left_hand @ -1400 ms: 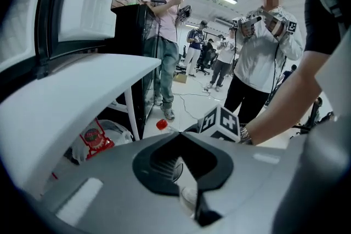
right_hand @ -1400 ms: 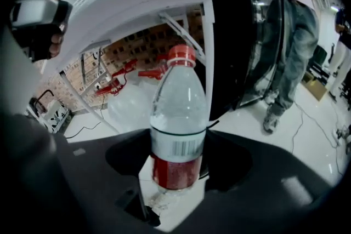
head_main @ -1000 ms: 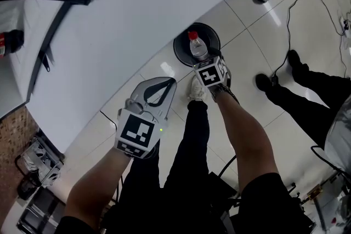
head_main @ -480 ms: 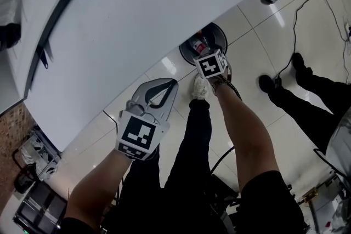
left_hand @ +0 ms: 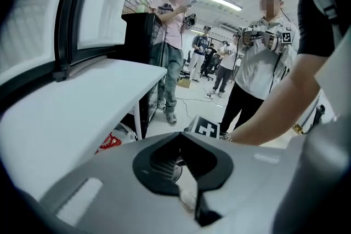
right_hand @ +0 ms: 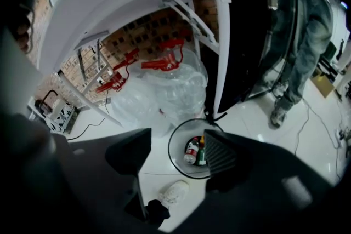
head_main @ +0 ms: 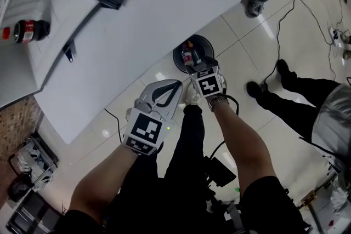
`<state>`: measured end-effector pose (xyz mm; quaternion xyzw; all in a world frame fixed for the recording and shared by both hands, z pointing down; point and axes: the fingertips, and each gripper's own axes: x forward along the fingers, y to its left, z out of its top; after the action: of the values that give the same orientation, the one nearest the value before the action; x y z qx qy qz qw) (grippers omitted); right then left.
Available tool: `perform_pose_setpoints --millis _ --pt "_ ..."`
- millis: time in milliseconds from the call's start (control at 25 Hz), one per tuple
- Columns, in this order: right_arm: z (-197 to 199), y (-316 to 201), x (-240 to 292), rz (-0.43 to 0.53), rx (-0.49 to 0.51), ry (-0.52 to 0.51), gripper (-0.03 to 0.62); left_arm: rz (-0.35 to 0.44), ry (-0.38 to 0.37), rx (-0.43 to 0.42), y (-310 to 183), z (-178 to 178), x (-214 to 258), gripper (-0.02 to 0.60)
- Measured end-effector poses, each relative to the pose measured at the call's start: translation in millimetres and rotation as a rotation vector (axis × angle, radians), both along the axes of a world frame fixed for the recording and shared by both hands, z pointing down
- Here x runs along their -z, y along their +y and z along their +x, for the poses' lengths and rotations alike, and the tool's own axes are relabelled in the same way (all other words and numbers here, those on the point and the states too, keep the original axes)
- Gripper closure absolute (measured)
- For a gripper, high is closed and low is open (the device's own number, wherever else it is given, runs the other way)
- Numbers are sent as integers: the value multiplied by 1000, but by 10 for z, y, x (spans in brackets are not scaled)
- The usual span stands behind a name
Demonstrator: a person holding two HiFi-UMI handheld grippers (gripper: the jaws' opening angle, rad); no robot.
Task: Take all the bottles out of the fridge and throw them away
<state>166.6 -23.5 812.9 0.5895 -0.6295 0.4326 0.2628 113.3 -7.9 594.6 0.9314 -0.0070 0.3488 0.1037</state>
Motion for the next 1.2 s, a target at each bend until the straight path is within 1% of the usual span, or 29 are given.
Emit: perform_pose_setpoints --millis 280,440,640,1000,1200 --pt "70 -17 706 77 -16 29 301 41 51 26 -62 23 467 580" --pt "29 -14 1150 125 -24 42 312 63 82 42 -108 -23 752 578" --pt "8 -15 1740 203 -15 79 335 92 122 82 -169 -103 1104 578" --pt "-312 -176 2910 375 56 138 390 148 196 179 -386 -372 1707 580" --pt "-499 -399 3517 488 111 167 399 188 237 242 -558 -553 1983 578"
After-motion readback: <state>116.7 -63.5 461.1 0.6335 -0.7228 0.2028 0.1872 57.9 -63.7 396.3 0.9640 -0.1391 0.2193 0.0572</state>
